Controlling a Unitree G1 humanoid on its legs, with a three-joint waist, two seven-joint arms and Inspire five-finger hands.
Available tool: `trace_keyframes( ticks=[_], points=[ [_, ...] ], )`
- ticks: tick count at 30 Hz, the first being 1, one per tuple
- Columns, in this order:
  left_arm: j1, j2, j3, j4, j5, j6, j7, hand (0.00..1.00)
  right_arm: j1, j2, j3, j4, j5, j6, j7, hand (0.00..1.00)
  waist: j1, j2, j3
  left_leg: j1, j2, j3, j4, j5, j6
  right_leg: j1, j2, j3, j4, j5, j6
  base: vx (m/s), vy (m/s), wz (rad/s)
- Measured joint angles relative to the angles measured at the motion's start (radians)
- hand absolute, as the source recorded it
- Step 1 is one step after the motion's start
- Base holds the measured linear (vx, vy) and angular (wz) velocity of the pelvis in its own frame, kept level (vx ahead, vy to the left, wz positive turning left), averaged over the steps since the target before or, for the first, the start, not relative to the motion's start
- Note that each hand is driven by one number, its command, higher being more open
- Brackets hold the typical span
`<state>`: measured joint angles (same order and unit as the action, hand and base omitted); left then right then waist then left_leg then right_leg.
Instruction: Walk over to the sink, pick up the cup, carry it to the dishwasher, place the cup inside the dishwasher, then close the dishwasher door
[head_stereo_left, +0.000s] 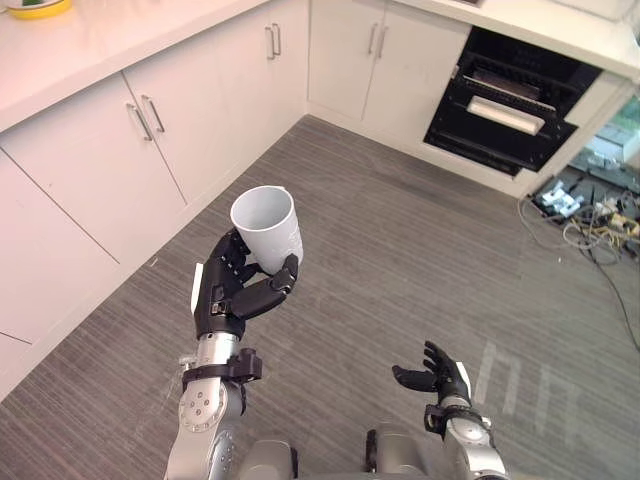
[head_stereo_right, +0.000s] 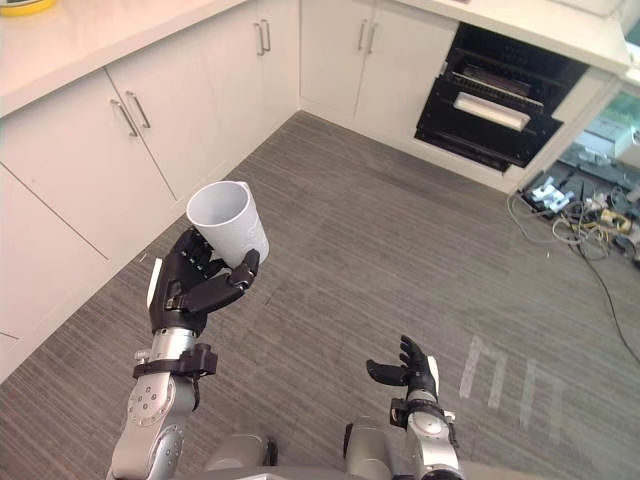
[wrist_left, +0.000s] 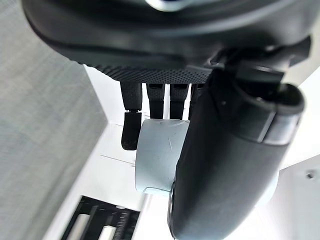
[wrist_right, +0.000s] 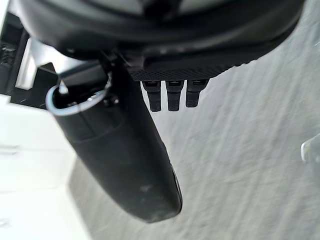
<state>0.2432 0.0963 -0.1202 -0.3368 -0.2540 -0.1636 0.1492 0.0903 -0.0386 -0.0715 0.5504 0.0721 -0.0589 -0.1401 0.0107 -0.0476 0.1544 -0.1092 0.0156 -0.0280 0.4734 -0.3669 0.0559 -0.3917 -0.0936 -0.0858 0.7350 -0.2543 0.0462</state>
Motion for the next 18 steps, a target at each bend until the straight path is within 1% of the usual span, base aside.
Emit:
trace_keyframes(
  ticks=[1,2,3,4,5,6,7,8,9,10,11,12,13,14,15,16,17,18],
  points=[
    [-0.008,0.001,-0.009,-0.002,0.0,0.0,0.0,0.3,0.002,0.003,0.0,-0.021,0.0,0.0,0.0,0.9,-0.001,0.0,0.0,0.023,0.0,-0.003,-0.02,-0.004,-0.002,-0.014,0.016,-0.02,-0.035,0.0,0.0,0.53,0.015,0.3],
    [-0.044,0.0,-0.044,-0.002,0.001,-0.001,-0.002,0.3,0.002,-0.003,-0.002,-0.075,0.0,-0.001,0.0,0.9,-0.008,0.001,-0.001,0.081,-0.004,-0.03,-0.079,-0.011,-0.008,-0.064,0.057,-0.055,-0.163,0.022,-0.01,0.49,-0.01,0.38],
    [-0.051,0.0,-0.052,-0.002,0.002,-0.002,-0.002,0.3,0.002,-0.006,-0.002,-0.083,0.0,-0.001,0.0,0.9,-0.013,0.001,-0.001,0.091,-0.005,-0.039,-0.087,-0.011,-0.017,-0.072,0.064,-0.056,-0.188,0.035,-0.009,0.65,-0.05,0.82],
    [-0.068,0.0,-0.078,-0.001,0.003,-0.004,-0.004,0.3,0.001,-0.014,0.0,-0.099,0.0,-0.003,-0.002,0.9,-0.036,-0.007,-0.009,0.139,-0.005,-0.077,-0.125,-0.019,-0.034,-0.087,0.085,-0.053,-0.294,0.11,-0.03,0.5,-0.069,0.79],
    [-0.069,-0.004,-0.086,0.004,0.006,-0.005,-0.004,0.3,0.001,-0.021,0.001,-0.099,0.0,-0.003,-0.003,0.9,-0.047,0.003,-0.014,0.168,0.004,-0.102,-0.145,-0.027,-0.05,-0.08,0.097,-0.057,-0.313,0.182,-0.054,0.68,-0.097,1.05],
    [-0.072,-0.026,-0.108,0.034,0.017,-0.004,-0.009,0.3,0.004,-0.038,-0.001,-0.095,-0.001,0.002,-0.008,0.9,-0.057,0.052,-0.034,0.194,0.046,-0.127,-0.129,-0.039,-0.081,-0.046,0.119,-0.104,-0.302,0.216,-0.125,0.69,-0.107,0.71],
    [-0.073,-0.051,-0.108,0.049,0.019,0.001,-0.016,0.3,0.001,-0.04,0.003,-0.099,-0.002,0.003,-0.011,0.9,-0.055,0.072,-0.034,0.181,0.068,-0.119,-0.032,0.004,-0.146,-0.01,0.127,-0.137,-0.272,0.2,-0.131,0.67,-0.111,0.54],
    [-0.074,-0.062,-0.106,0.061,0.019,0.002,-0.016,0.3,0.005,-0.04,0.011,-0.105,-0.002,0.003,-0.01,0.9,-0.055,0.075,-0.034,0.163,0.066,-0.112,0.044,0.05,-0.174,0.015,0.13,-0.147,-0.262,0.198,-0.13,0.62,-0.14,0.37],
    [-0.067,-0.078,-0.104,0.076,0.018,0.007,-0.017,0.3,0.036,-0.04,0.031,-0.15,-0.002,0.002,-0.01,0.9,-0.054,0.078,-0.032,0.103,0.07,-0.083,0.249,0.208,-0.176,0.099,0.134,-0.161,-0.277,0.181,-0.151,0.6,-0.155,0.3],
    [-0.051,-0.075,-0.099,0.068,0.018,0.005,-0.023,0.3,0.074,-0.04,0.053,-0.201,-0.002,-0.008,-0.012,0.9,-0.042,0.08,-0.034,0.025,0.101,-0.033,0.463,0.368,-0.156,0.204,0.148,-0.142,-0.338,0.16,-0.156,0.72,-0.162,0.16],
    [-0.042,-0.073,-0.1,0.056,0.018,0.002,-0.026,0.3,0.083,-0.035,0.062,-0.215,-0.002,-0.017,-0.016,0.9,-0.034,0.085,-0.038,-0.018,0.128,0.005,0.561,0.358,-0.138,0.255,0.164,-0.125,-0.377,0.149,-0.154,0.61,-0.114,-0.31],
    [-0.032,-0.072,-0.096,0.037,0.017,-0.008,-0.032,0.3,0.076,-0.027,0.068,-0.222,0.0,-0.024,-0.021,0.9,-0.012,0.092,-0.043,-0.104,0.176,0.055,0.707,0.312,-0.083,0.342,0.197,-0.079,-0.449,0.142,-0.154,0.6,-0.059,-0.75],
    [-0.024,-0.067,-0.081,0.021,0.016,-0.013,-0.043,0.3,0.06,-0.02,0.08,-0.222,0.001,-0.024,-0.026,0.9,0.016,0.091,-0.043,-0.186,0.208,0.089,0.779,0.263,-0.066,0.408,0.212,-0.028,-0.513,0.141,-0.155,0.58,-0.012,-0.89],
    [-0.022,-0.065,-0.078,0.02,0.016,-0.016,-0.044,0.3,0.051,-0.017,0.082,-0.221,0.001,-0.024,-0.025,0.9,0.03,0.09,-0.043,-0.224,0.22,0.106,0.788,0.24,-0.065,0.435,0.213,-0.006,-0.539,0.141,-0.155,0.65,0.029,-0.9],
    [-0.016,-0.066,-0.068,0.024,0.014,-0.016,-0.044,0.3,0.033,-0.014,0.083,-0.205,0.001,-0.025,-0.022,0.9,0.042,0.091,-0.042,-0.294,0.232,0.126,0.759,0.192,-0.072,0.483,0.209,0.026,-0.582,0.141,-0.155,0.52,0.059,-0.64],
    [-0.013,-0.066,-0.062,0.03,0.012,-0.016,-0.044,0.3,0.022,-0.014,0.083,-0.187,0.001,-0.025,-0.022,0.9,0.043,0.091,-0.041,-0.318,0.229,0.133,0.717,0.167,-0.073,0.506,0.203,0.04,-0.596,0.141,-0.155,0.41,0.079,-0.69],
    [-0.011,-0.066,-0.05,0.048,0.007,-0.015,-0.044,0.3,-0.007,-0.015,0.081,-0.132,0.001,-0.024,-0.022,0.9,0.044,0.085,-0.034,-0.339,0.21,0.143,0.583,0.128,-0.075,0.555,0.18,0.069,-0.612,0.134,-0.149,0.53,0.198,-0.64],
    [-0.01,-0.067,-0.04,0.067,0.004,-0.015,-0.045,0.3,-0.028,-0.021,0.079,-0.081,0.001,-0.023,-0.022,0.9,0.044,0.069,-0.025,-0.341,0.162,0.15,0.394,0.124,-0.084,0.589,0.138,0.096,-0.609,0.102,-0.13,0.64,0.292,-0.75]
  ],
)
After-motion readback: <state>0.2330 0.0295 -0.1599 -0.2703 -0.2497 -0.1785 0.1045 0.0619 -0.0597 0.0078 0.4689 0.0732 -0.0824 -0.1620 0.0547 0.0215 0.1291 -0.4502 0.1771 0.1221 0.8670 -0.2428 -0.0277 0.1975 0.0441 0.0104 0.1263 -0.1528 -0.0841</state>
